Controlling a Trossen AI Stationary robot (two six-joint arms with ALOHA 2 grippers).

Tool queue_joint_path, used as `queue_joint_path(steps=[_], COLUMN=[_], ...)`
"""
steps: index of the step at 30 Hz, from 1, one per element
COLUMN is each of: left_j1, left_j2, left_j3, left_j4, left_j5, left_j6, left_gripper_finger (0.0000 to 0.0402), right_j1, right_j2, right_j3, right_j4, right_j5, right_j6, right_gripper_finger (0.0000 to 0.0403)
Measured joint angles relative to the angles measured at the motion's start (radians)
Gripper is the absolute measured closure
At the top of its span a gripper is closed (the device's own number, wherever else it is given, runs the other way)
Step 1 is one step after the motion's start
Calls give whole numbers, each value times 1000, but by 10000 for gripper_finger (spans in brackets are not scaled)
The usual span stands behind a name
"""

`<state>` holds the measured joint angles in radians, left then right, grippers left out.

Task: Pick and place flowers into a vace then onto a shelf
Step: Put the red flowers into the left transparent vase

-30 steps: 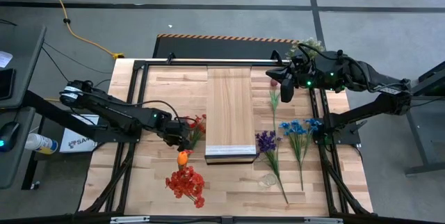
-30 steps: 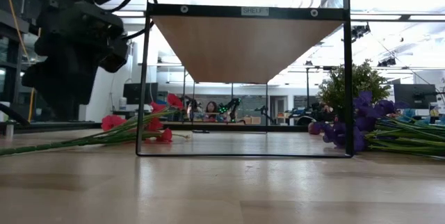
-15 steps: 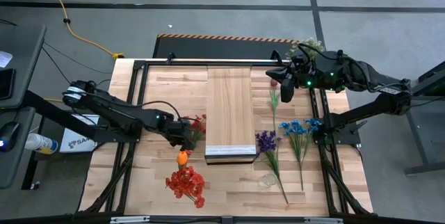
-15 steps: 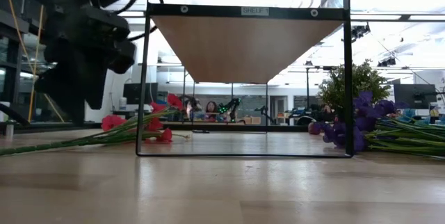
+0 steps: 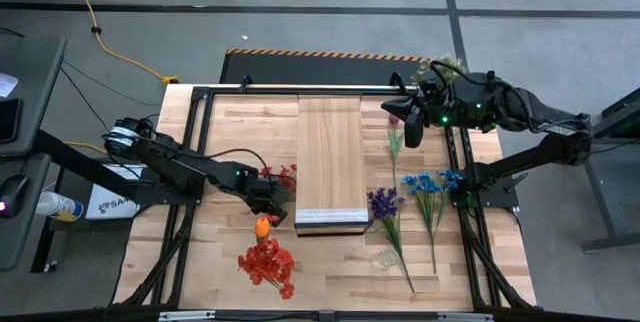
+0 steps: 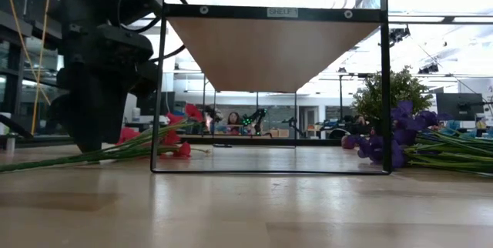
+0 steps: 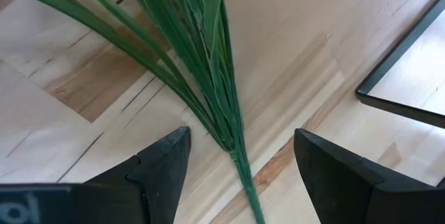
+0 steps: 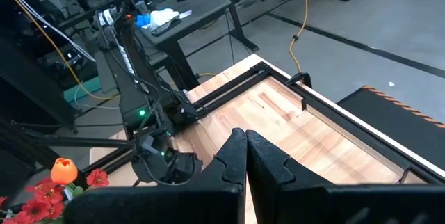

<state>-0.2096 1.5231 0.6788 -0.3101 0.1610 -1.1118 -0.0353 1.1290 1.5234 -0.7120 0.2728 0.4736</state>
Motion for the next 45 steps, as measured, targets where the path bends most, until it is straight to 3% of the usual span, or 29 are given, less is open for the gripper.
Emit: queue_joint_path(steps=[39, 45], left_j1=[0, 0], left_j2=[2, 2], left_j3=[3, 3], left_j4=[-169, -208], left_j5=[-134, -151], left_j6=[-37, -37], left_gripper_finger=[108, 142], right_j1=[0, 0], right_j2=[0, 0], right_j3=[0, 0], right_j4=[45, 45], right_j5=[3, 5], right_j6=[0, -1], right_gripper_finger=[402, 402])
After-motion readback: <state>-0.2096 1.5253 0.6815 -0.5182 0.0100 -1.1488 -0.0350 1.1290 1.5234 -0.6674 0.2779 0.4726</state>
